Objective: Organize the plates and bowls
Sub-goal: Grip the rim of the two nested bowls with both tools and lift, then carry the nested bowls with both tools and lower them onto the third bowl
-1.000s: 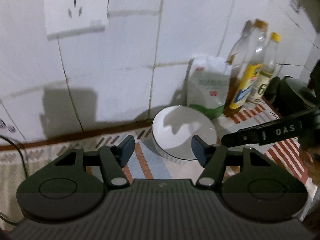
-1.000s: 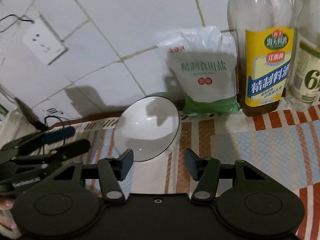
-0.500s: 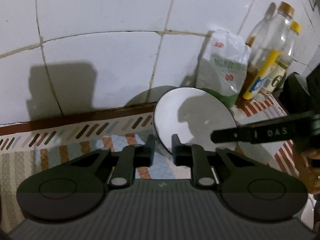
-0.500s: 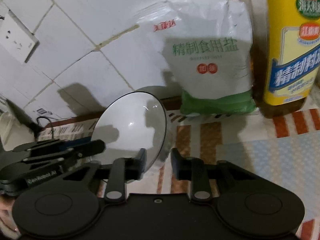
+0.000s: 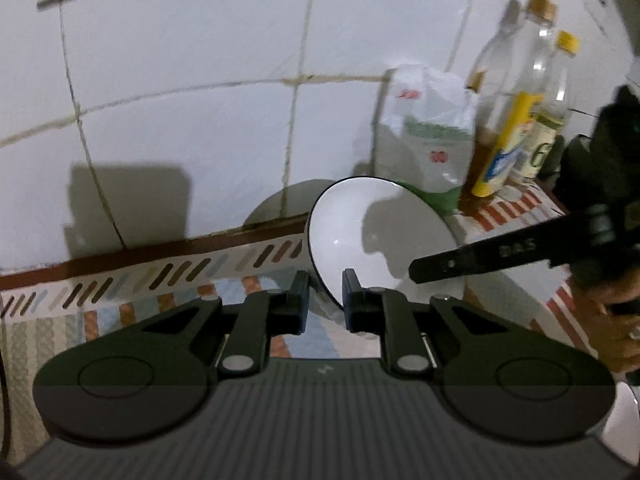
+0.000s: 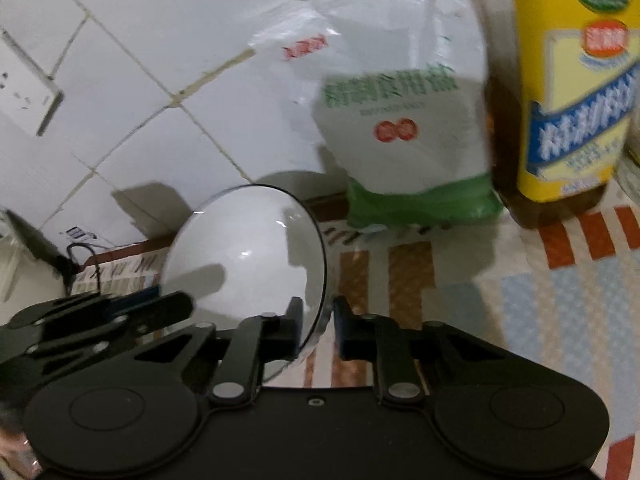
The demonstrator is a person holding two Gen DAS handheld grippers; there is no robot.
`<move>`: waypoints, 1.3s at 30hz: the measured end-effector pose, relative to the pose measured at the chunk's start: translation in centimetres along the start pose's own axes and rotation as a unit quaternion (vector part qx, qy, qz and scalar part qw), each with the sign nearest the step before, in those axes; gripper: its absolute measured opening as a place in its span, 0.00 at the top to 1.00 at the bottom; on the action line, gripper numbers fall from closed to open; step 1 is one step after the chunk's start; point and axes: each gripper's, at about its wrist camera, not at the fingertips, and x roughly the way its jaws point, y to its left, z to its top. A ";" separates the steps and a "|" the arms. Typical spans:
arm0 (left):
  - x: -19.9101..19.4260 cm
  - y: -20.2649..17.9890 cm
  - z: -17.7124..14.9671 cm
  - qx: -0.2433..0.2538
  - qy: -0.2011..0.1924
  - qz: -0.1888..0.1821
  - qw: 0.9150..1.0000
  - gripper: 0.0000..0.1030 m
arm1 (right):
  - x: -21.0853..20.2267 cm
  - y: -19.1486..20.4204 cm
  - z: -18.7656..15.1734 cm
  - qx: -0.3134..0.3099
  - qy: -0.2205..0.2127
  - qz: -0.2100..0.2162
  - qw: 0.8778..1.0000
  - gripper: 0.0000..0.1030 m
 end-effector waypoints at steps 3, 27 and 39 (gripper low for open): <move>-1.4 -0.7 0.5 0.004 -0.003 0.003 1.000 0.85 | -1.0 0.4 -0.6 0.005 -0.001 0.005 1.000 0.84; -19.3 -8.8 -3.2 0.012 -0.016 -0.042 0.999 0.86 | -18.1 5.7 -10.9 -0.055 -0.059 0.023 0.997 0.84; -19.9 -11.9 -7.0 0.028 0.006 -0.071 0.997 0.86 | -21.1 3.1 -15.5 -0.050 -0.069 0.025 0.996 0.84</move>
